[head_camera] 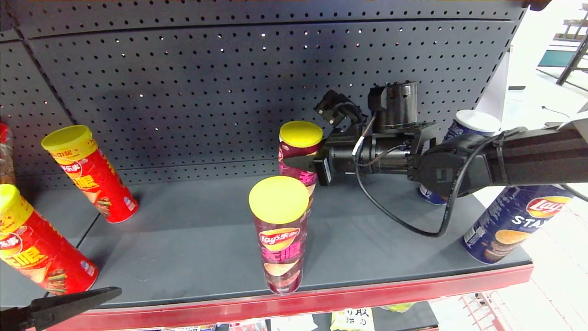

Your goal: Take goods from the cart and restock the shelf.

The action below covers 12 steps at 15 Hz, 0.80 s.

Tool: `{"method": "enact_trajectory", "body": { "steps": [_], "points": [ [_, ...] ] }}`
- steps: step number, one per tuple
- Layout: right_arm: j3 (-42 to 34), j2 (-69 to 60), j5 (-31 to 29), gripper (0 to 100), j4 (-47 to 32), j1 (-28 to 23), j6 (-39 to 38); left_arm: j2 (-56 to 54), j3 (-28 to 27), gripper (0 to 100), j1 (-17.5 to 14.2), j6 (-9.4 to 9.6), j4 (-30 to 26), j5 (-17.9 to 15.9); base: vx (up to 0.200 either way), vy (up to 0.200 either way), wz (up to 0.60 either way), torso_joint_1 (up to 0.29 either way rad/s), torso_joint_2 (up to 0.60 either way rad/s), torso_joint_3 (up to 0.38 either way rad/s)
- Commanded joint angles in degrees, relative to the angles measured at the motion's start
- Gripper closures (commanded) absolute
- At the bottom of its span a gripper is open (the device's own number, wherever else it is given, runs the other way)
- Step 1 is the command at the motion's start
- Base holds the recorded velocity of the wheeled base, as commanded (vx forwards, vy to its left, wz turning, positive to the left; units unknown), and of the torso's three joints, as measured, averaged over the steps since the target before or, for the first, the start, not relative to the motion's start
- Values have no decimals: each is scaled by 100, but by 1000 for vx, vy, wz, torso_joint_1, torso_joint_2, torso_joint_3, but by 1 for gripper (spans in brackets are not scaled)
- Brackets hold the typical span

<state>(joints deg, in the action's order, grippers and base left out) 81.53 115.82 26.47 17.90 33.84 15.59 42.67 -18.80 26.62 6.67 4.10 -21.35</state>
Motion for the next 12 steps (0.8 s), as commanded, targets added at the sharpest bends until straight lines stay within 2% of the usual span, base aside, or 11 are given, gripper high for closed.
{"method": "enact_trajectory", "body": {
  "steps": [1,3,4,11,12],
  "points": [
    [3,28,-1,100,3,0,-4,31,-1,0,1,1,3,-1,0,0,0,0,0,0],
    [-32,2,-10,100,3,-9,32,40,8,0,9,1,3,-1,0,0,0,0,0,0],
    [-50,-25,-10,0,-5,-9,23,49,8,0,1,1,3,-10,0,0,0,0,0,0],
    [-893,-693,-80,0,21,-9,-21,75,-1,0,1,-8,3,-1,0,0,0,0,0,0],
    [-1236,-1027,-177,0,30,-27,-30,145,-27,0,1,-69,3,-1,0,0,0,0,0,0]
  ]
}}
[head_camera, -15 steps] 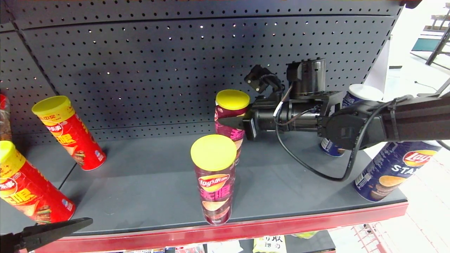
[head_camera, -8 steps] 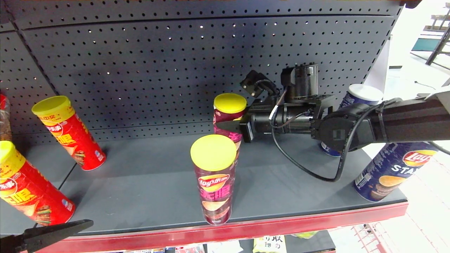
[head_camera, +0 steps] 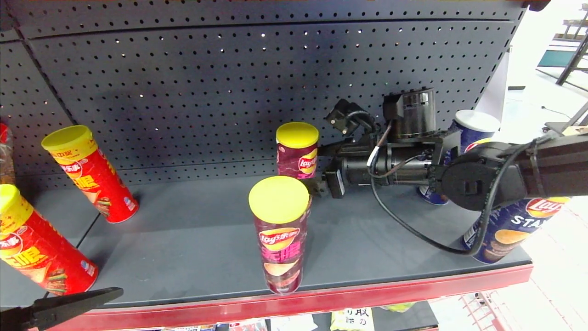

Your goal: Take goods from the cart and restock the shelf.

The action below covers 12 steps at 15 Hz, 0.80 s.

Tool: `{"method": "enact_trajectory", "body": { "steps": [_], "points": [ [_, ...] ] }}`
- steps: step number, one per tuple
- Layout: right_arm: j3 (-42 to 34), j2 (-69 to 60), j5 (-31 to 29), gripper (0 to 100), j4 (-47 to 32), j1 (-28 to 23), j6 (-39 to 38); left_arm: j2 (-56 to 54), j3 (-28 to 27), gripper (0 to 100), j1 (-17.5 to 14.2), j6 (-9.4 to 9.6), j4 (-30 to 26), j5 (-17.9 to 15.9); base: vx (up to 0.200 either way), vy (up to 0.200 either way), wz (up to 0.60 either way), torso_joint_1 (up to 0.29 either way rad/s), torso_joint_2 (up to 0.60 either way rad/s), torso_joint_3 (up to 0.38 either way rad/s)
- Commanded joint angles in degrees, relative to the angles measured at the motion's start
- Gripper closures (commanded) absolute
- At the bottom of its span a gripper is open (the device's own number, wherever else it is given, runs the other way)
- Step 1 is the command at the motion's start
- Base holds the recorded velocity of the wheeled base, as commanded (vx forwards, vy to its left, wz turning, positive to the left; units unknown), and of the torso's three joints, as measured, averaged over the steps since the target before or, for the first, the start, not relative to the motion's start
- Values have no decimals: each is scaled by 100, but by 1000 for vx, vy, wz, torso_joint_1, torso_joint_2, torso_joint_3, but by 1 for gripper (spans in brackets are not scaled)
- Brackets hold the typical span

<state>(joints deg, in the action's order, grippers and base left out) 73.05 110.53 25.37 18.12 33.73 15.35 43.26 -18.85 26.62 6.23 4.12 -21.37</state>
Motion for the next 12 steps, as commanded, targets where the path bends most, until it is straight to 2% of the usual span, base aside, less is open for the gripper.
{"method": "enact_trajectory", "body": {
  "steps": [1,6,7,9,12],
  "points": [
    [-616,-726,-208,0,8,-16,-14,147,-40,0,1,-34,1,1,0,0,0,0,0,0],
    [-2022,-2053,-454,0,61,-95,-23,648,-190,0,-26,-34,54,19,0,0,0,0,0,0],
    [-2022,-2053,-454,0,61,-95,-23,648,-190,0,-26,-34,54,19,0,0,0,0,0,0],
    [-2796,-3038,-489,0,52,-112,-287,1044,-242,0,-96,-34,63,72,0,0,0,0,0,0],
    [-3719,-4233,-471,0,43,-191,-304,1571,-286,0,-193,-43,63,326,0,0,0,0,0,0]
  ]
}}
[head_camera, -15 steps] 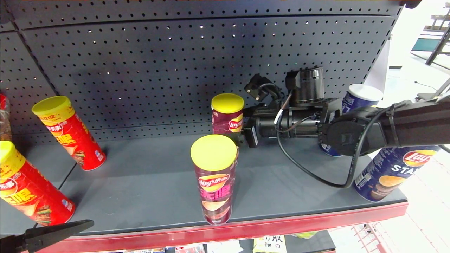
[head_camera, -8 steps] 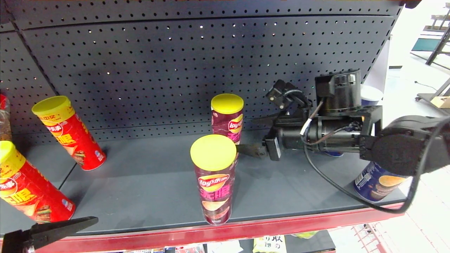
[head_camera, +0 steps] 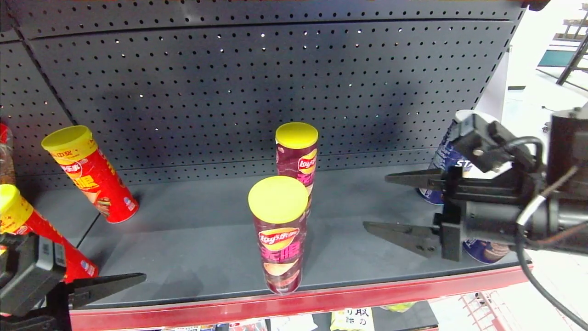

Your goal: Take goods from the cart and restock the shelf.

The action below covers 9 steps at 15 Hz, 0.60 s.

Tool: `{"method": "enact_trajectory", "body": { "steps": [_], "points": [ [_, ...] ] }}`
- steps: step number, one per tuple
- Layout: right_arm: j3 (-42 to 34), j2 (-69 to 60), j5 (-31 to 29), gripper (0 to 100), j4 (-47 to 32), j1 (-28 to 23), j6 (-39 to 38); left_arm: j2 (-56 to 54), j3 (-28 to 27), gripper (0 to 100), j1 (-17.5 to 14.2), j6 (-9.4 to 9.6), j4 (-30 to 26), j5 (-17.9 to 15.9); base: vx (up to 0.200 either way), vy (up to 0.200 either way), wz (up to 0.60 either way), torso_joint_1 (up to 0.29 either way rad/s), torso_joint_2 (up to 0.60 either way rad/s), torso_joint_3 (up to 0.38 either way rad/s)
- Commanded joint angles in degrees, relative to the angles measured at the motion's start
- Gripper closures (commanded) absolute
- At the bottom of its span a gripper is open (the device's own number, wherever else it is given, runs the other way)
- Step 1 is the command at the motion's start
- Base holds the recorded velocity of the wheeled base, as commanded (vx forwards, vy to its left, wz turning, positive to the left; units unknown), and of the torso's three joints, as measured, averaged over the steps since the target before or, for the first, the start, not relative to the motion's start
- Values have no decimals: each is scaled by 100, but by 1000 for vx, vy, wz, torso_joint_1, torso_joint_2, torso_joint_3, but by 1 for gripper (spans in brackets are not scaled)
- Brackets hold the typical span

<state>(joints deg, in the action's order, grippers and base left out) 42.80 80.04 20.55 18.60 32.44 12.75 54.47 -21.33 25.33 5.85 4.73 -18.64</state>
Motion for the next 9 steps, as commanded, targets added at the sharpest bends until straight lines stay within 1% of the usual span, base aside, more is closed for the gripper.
{"method": "enact_trajectory", "body": {
  "steps": [1,3,5,6,9],
  "points": [
    [-923,-1571,19,0,-41,-80,-53,679,-161,0,-63,4,2,53,0,0,0,0,0,0],
    [-1213,-2001,19,0,-41,-97,-53,1092,-433,0,-55,13,2,27,0,0,0,0,0,0],
    [-1230,-2168,19,0,-32,-194,-141,1497,-653,0,-2,30,2,-8,0,0,0,0,0,0],
    [-1195,-2230,10,0,-32,-212,-185,1672,-749,0,86,39,10,-26,0,0,0,0,0,0],
    [-1213,-2379,10,0,-41,-273,-317,1945,-820,0,209,48,10,-26,0,0,0,0,0,0]
  ]
}}
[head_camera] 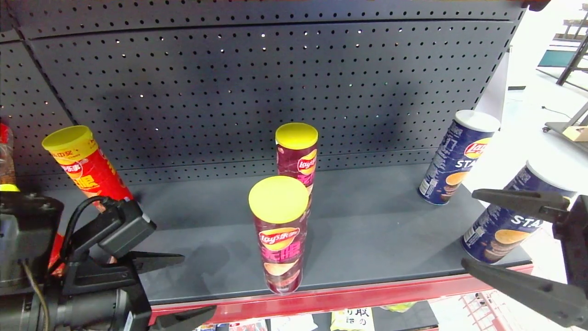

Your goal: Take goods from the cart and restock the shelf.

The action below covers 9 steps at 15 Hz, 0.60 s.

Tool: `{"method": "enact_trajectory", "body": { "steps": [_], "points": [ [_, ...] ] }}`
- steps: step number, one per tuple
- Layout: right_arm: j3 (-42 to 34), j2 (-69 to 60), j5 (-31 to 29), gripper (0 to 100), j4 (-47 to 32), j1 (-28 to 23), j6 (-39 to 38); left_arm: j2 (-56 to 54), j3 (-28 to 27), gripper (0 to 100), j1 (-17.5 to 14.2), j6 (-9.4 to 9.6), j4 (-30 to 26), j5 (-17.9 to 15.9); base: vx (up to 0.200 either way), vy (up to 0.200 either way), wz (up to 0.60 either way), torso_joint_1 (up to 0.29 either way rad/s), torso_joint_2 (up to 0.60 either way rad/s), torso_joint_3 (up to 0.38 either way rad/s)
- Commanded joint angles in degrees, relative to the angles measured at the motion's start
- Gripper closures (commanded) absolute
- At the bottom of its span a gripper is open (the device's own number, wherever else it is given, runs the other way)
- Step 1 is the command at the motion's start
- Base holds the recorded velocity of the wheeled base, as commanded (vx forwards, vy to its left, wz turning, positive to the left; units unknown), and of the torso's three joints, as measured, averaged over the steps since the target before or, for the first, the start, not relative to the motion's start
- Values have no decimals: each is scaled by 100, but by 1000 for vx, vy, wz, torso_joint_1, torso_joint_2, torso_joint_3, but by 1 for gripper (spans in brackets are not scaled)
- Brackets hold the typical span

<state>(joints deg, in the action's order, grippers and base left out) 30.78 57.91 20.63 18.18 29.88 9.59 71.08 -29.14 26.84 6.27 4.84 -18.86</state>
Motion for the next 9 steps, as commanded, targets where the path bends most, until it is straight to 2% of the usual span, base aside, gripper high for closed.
{"method": "enact_trajectory", "body": {
  "steps": [1,5,9],
  "points": [
    [7,-183,-6,0,11,-35,-98,521,-66,0,172,15,-1,14,0,0,0,0,0,0],
    [68,-166,3,0,11,-44,-124,1127,-426,0,216,15,-1,93,0,0,0,0,0,0],
    [68,-139,3,0,11,-52,-133,1356,-418,0,198,6,202,216,0,0,0,0,0,0]
  ]
}}
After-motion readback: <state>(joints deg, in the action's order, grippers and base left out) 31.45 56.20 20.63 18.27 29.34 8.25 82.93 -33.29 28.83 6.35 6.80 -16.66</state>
